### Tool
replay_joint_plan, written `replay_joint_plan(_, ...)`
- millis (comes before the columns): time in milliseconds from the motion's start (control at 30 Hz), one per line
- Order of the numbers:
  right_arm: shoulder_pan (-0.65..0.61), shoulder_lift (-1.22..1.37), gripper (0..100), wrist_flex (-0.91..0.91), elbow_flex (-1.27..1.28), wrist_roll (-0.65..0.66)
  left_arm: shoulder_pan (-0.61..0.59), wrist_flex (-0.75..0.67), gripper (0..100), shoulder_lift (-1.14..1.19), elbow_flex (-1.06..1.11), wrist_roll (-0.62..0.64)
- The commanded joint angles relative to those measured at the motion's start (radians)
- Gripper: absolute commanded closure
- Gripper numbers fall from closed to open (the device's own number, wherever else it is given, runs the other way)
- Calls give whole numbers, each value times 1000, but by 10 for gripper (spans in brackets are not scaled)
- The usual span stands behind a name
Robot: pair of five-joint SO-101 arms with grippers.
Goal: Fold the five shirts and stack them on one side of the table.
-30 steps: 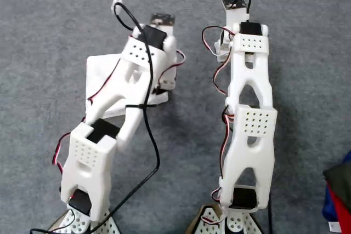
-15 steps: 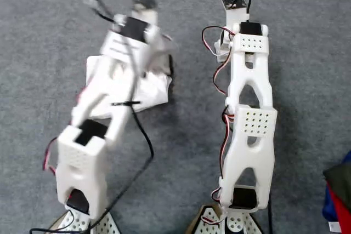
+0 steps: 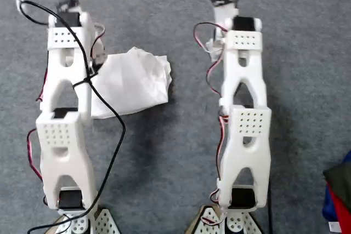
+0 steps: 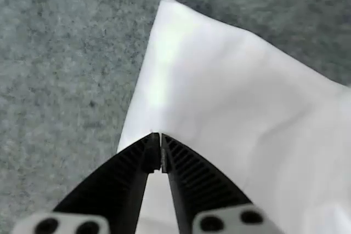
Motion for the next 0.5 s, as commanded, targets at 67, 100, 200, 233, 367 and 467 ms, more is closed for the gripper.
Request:
replay_joint_plan(67, -176, -133, 992, 140, -240, 155, -21, -34, 981, 107, -51, 0)
replay_joint_plan(100, -216, -133, 992, 160, -275, 178, -25, -28, 981, 113, -66, 0)
replay_joint_plan(200, -323, -133, 992, 193, -364, 212, -29, -20, 981, 128, -110, 2)
replay_joint_plan(233, -355, -134, 992, 195, -389, 219, -28, -17, 981, 128, -118, 2)
replay_joint_plan(367, -461, -136, 992, 204, -492, 241, -28, 0, 980, 131, -141, -3)
replay_joint_plan(467, -518, -128, 992, 212, -516, 238, -41, 0, 980, 130, -132, -3)
